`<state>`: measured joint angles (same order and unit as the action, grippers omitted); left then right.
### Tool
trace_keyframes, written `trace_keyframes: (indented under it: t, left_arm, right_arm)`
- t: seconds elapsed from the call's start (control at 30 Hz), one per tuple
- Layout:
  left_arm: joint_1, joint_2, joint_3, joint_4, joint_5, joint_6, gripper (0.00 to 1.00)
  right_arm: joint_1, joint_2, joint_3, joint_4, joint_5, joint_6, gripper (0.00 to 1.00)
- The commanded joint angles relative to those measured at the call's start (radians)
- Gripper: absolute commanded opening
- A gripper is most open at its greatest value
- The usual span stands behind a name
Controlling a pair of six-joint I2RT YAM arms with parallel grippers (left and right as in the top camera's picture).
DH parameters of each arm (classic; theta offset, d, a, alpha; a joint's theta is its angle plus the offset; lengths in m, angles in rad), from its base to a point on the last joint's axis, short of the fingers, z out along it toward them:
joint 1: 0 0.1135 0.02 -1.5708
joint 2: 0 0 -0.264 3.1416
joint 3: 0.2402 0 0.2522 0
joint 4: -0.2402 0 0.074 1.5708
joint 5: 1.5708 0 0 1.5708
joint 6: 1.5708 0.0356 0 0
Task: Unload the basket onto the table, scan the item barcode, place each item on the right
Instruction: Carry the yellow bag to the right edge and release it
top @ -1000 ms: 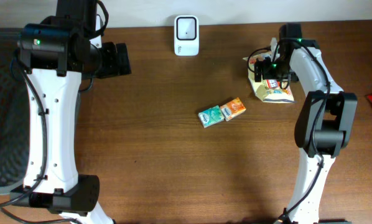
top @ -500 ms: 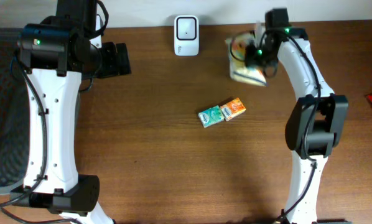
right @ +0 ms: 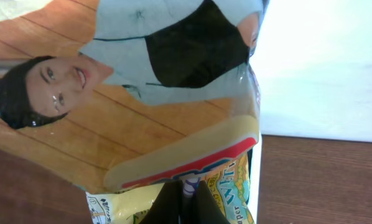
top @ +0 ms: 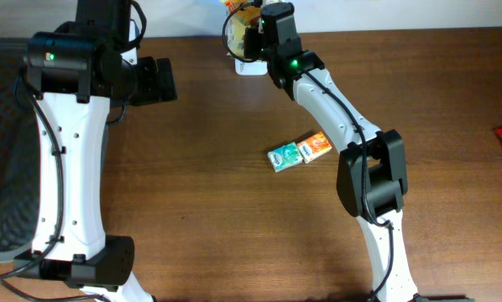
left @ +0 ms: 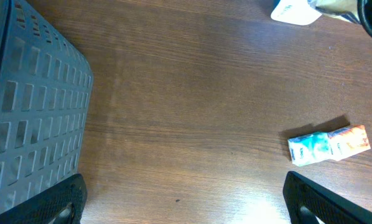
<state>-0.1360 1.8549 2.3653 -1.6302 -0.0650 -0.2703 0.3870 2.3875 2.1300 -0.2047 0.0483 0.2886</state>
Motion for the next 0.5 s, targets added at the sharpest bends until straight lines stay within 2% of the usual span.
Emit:
trace_keyframes:
  t: [0.0, 0.1, 0.2, 0.3, 0.37, 0.47]
  left_arm:
    - [0.002, -0.018, 0.001, 0.001, -0.011, -0.006, 0.99]
    - [0.002, -0.018, 0.001, 0.001, -0.011, -0.006, 0.99]
    - [0.002, -0.018, 0.001, 0.001, -0.011, -0.006, 0.99]
    - [0.002, -0.018, 0.001, 0.001, -0.011, -0.006, 0.99]
    - [0.002, -0.018, 0.001, 0.001, -0.011, -0.006, 0.99]
    - [0.001, -0.018, 0.001, 0.001, -0.011, -0.006, 0.99]
  right_arm:
    - [-0.003, -0.008, 0.023, 0.011, 0.043, 0.000, 0.04]
    - [-0.052, -0.033, 0.023, 0.007, 0.042, 0.002, 0.04]
    - [-0.158, -0.112, 0.025, -0.081, 0.039, 0.009, 0.04]
    - [-0.353, -0.178, 0.025, -0.301, 0.047, 0.009, 0.04]
    - [-0.532, -0.171, 0.023, -0.522, 0.047, 0.009, 0.04]
    - [-0.740, -0.156, 0.020, -0.692, 0.047, 0.008, 0.04]
